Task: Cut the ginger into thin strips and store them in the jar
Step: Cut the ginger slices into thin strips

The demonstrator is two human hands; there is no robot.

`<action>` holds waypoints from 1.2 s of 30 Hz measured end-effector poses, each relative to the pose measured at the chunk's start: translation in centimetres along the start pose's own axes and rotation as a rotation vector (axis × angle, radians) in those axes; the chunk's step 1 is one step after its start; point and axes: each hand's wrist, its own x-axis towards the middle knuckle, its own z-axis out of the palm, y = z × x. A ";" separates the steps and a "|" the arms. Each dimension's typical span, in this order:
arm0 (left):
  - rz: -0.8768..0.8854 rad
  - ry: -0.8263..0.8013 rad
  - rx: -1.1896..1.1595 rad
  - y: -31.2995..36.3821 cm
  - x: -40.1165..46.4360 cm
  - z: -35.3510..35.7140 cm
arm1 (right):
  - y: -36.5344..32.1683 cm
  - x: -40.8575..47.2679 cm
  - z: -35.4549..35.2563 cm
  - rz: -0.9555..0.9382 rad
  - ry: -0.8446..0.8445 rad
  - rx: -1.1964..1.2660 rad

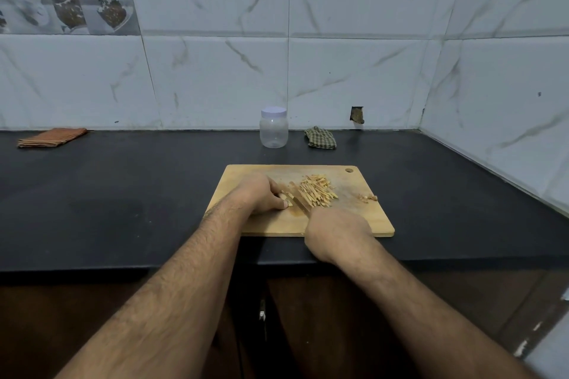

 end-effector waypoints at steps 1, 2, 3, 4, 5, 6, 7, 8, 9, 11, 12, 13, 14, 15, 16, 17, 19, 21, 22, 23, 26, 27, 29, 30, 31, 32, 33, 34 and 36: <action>-0.001 0.002 -0.001 0.0 0.0 0.0 | -0.2 0.3 -0.2 -0.001 0.007 0.002; -0.003 -0.001 -0.004 -0.1 0.0 0.1 | -0.3 0.6 -0.4 -0.005 0.016 0.004; -0.004 -0.003 -0.010 -0.1 0.0 0.1 | -0.5 0.9 -0.6 -0.010 0.024 0.004; -0.004 -0.006 -0.013 -0.1 0.1 0.2 | -0.7 1.3 -0.7 -0.016 0.030 0.003; -0.001 -0.009 -0.010 -0.2 0.2 0.2 | -0.9 1.5 -0.8 -0.020 0.030 0.002; 0.004 -0.013 -0.007 -0.2 0.3 0.3 | -1.1 1.8 -0.8 -0.025 0.027 0.000; 0.010 -0.019 -0.003 -0.3 0.3 0.3 | -1.2 2.1 -0.8 -0.029 0.023 -0.002; 0.017 -0.025 0.001 -0.3 0.3 0.4 | -1.4 2.4 -0.7 -0.032 0.019 -0.004; 0.023 -0.029 0.006 -0.3 0.3 0.4 | -1.5 2.6 -0.6 -0.035 0.016 -0.007; 0.024 -0.034 0.014 -0.4 0.3 0.5 | -1.7 2.8 -0.7 -0.038 0.006 -0.011; 0.023 -0.033 0.020 -0.4 0.3 0.5 | -1.8 2.8 -0.8 -0.038 0.004 -0.012; 0.024 -0.032 0.025 -0.4 0.4 0.4 | -1.9 2.9 -0.8 -0.038 0.003 -0.012; 0.024 -0.031 0.027 -0.5 0.4 0.5 | -1.9 2.9 -0.8 -0.038 0.003 -0.012; 0.025 -0.028 0.028 -0.5 0.4 0.5 | -1.9 2.9 -0.8 -0.040 0.005 -0.013; 0.023 -0.024 0.031 -0.5 0.5 0.5 | -2.0 2.8 -0.9 -0.040 0.006 -0.015; 0.023 -0.022 0.034 -0.5 0.5 0.5 | -2.1 2.8 -1.0 -0.038 0.004 -0.017; 0.024 -0.024 0.030 -0.5 0.5 0.5 | -2.1 3.0 -1.0 -0.039 -0.005 -0.018; 0.022 -0.026 0.026 -0.5 0.6 0.5 | -2.2 2.9 -1.1 -0.038 -0.012 -0.027; 0.019 -0.024 0.025 -0.5 0.6 0.6 | -2.2 2.9 -1.1 -0.040 -0.014 -0.035; 0.016 -0.023 0.022 -0.4 0.5 0.6 | -2.1 2.7 -1.0 -0.043 -0.016 -0.043; 0.002 -0.019 -0.003 -0.2 0.3 0.5 | -1.4 1.7 -0.6 -0.049 -0.017 -0.068; -0.001 -0.018 -0.002 -0.2 0.3 0.4 | -1.0 1.3 -0.4 -0.048 -0.023 -0.068; -0.006 -0.017 0.015 -0.1 0.2 0.3 | -0.2 0.2 -0.1 -0.035 -0.046 -0.047; -0.006 -0.018 0.023 0.0 0.2 0.2 | 0.2 -0.3 0.1 -0.028 -0.055 -0.031; -0.005 -0.019 0.027 0.0 0.2 0.2 | 0.5 -0.8 0.3 -0.022 -0.061 -0.014; -0.005 -0.018 0.028 0.0 0.2 0.2 | 0.7 -1.1 0.4 -0.016 -0.064 0.001; -0.004 -0.017 0.025 0.0 0.2 0.2 | 0.8 -1.3 0.4 -0.012 -0.063 0.010; -0.004 -0.017 0.021 0.0 0.1 0.2 | 0.9 -1.4 0.5 -0.010 -0.061 0.012; -0.004 -0.017 0.016 0.1 0.0 0.2 | 0.7 -1.1 0.3 -0.011 -0.047 0.001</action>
